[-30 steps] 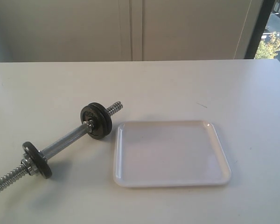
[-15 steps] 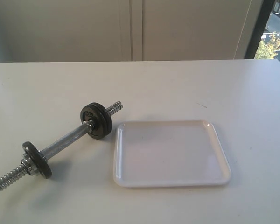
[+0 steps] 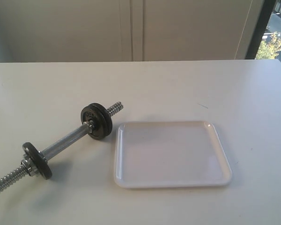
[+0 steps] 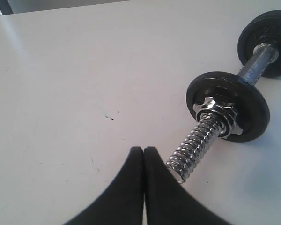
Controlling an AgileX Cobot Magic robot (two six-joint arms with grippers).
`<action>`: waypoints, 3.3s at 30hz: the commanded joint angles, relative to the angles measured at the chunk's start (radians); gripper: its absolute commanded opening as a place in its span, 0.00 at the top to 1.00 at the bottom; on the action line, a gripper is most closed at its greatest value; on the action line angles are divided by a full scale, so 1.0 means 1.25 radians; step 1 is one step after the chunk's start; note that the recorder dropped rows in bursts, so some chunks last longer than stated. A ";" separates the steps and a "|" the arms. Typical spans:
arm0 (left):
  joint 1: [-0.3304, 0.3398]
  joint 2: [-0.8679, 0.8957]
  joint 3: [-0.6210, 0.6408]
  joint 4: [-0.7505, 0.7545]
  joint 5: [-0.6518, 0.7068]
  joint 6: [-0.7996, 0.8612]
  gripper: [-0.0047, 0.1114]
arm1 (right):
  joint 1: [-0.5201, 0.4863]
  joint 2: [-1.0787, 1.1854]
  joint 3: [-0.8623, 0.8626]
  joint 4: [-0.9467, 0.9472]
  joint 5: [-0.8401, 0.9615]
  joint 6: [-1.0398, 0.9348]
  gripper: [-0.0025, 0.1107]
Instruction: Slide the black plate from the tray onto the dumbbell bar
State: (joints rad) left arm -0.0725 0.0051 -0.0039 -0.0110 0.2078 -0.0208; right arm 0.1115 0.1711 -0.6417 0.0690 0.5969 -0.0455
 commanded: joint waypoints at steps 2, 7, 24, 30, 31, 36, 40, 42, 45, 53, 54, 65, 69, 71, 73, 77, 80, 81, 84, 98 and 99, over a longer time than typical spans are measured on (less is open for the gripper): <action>0.001 -0.004 0.003 -0.007 -0.004 -0.002 0.96 | -0.003 -0.004 0.004 0.000 -0.005 -0.001 0.98; 0.001 -0.004 0.003 -0.007 -0.004 -0.002 0.96 | -0.003 -0.004 0.004 0.000 -0.005 -0.001 0.98; 0.001 -0.004 0.003 -0.007 -0.004 0.000 0.96 | -0.003 -0.053 0.279 -0.094 -0.148 -0.001 0.98; 0.001 -0.004 0.003 -0.007 -0.004 0.000 0.96 | -0.003 -0.137 0.513 -0.152 -0.223 0.002 0.98; 0.001 -0.004 0.003 -0.007 -0.004 0.000 0.96 | -0.003 -0.137 0.513 -0.124 -0.232 0.006 0.98; 0.001 -0.004 0.003 -0.007 -0.004 0.000 0.96 | -0.003 -0.137 0.513 -0.060 -0.230 0.006 0.98; 0.001 -0.004 0.003 -0.007 -0.004 0.000 0.96 | -0.003 -0.137 0.513 -0.005 -0.229 0.006 0.98; 0.001 -0.004 0.003 -0.007 -0.004 0.000 0.96 | -0.003 -0.137 0.513 -0.004 -0.227 0.006 0.98; 0.001 -0.004 0.003 -0.007 -0.004 0.000 0.96 | -0.003 -0.137 0.513 0.004 -0.225 0.006 0.98; 0.001 -0.004 0.003 -0.007 -0.004 0.000 0.96 | -0.003 -0.137 0.513 0.015 -0.226 0.006 0.98; 0.001 -0.004 0.003 -0.007 -0.004 0.000 0.96 | -0.003 -0.137 0.513 0.015 -0.226 0.006 0.98; 0.001 -0.004 0.003 -0.007 -0.004 0.000 0.96 | -0.003 -0.137 0.513 0.015 -0.226 0.006 0.98; 0.001 -0.004 0.003 -0.007 -0.004 0.000 0.96 | -0.003 -0.137 0.513 0.015 -0.226 0.006 0.98; 0.001 -0.004 0.003 -0.007 -0.004 0.000 0.96 | -0.003 -0.137 0.513 0.015 -0.226 0.006 0.98; 0.001 -0.004 0.003 -0.007 -0.004 0.000 0.96 | -0.003 -0.137 0.513 0.015 -0.226 0.006 0.98; 0.001 -0.004 0.003 -0.007 -0.004 0.000 0.96 | -0.003 -0.137 0.513 0.015 -0.226 0.006 0.98; 0.001 -0.004 0.003 -0.007 -0.004 0.000 0.96 | -0.003 -0.137 0.513 0.015 -0.226 0.006 0.98; 0.001 -0.004 0.003 -0.007 -0.004 0.000 0.96 | -0.003 -0.137 0.513 0.015 -0.226 0.006 0.98; 0.001 -0.004 0.003 -0.007 -0.004 0.000 0.96 | -0.003 -0.137 0.513 0.015 -0.226 0.006 0.98; 0.001 -0.004 0.003 -0.007 -0.004 0.000 0.96 | -0.003 -0.137 0.513 0.015 -0.226 0.006 0.98; 0.001 -0.004 0.003 -0.007 -0.004 0.000 0.96 | -0.003 -0.137 0.513 0.015 -0.226 0.006 0.98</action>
State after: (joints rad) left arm -0.0725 0.0051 -0.0039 -0.0110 0.2056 -0.0208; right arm 0.1115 0.0067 -0.0048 0.0916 0.3275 -0.0436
